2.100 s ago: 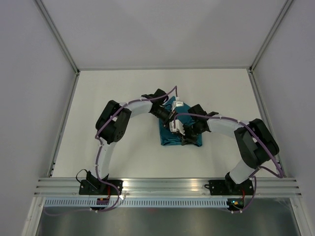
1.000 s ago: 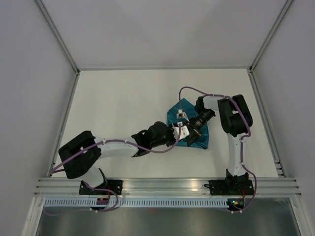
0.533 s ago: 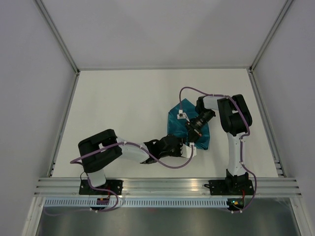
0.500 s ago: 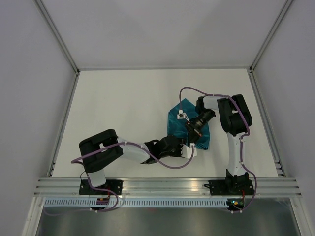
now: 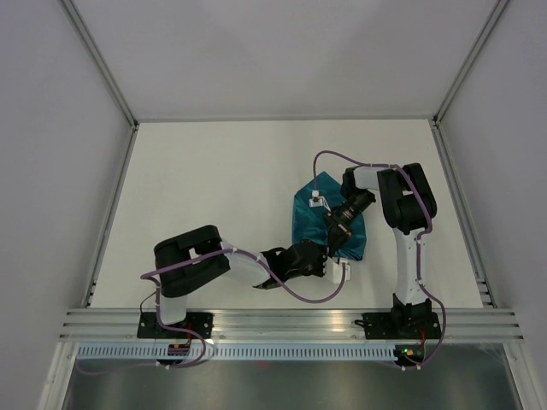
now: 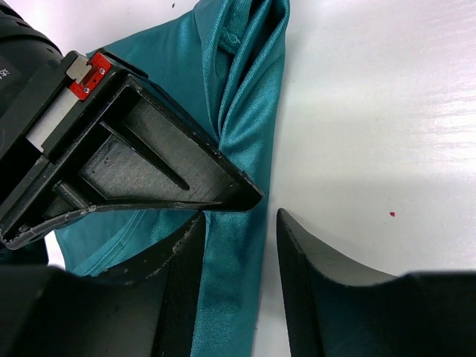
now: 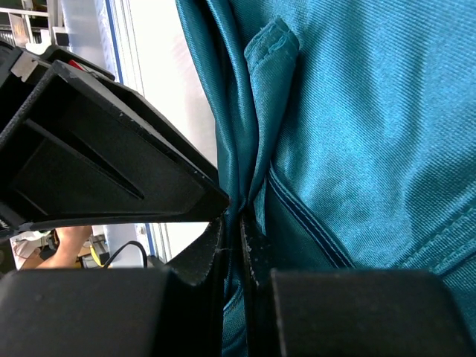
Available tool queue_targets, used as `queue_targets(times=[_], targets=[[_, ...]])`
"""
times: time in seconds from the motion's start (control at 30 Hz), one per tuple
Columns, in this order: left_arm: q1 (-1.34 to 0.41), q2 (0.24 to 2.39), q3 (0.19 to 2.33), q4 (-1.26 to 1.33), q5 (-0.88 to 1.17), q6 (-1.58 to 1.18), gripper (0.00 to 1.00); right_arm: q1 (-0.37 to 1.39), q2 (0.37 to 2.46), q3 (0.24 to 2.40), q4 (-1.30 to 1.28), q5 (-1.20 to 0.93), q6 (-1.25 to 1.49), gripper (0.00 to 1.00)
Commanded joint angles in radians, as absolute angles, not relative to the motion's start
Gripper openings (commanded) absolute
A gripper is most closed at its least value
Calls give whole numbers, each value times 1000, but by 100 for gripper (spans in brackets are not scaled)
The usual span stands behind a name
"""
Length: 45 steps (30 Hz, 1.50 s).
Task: Fold the napkin, place the utensils inside, and roll it up
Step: Roll the napkin with the utensil
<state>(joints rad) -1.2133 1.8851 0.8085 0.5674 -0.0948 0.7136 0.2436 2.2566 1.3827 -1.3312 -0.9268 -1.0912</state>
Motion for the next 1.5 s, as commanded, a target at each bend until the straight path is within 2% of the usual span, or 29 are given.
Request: queue_targets(times=[0.0,0.13,0.93,1.2,1.37,1.47], targets=[[-1218,1930,838,537,-63,758,47,235,2290,1401,-1247,-851,-1172,11],[-1215,1928,828,522,-55,747,44,233,2295,1405,-1259,-848,-1181,11],[-1161,1927,805,420,32,632,45,232,2313,1414,-1287,-848,-1192,11],[-1149,1937,824,354,98,600,35,227,2319,1417,-1295,-851,-1198,11],[-1143,1954,838,313,123,583,33,229,2322,1422,-1304,-853,-1209,12],[-1140,1965,859,269,150,569,27,229,2329,1425,-1315,-853,-1216,11]])
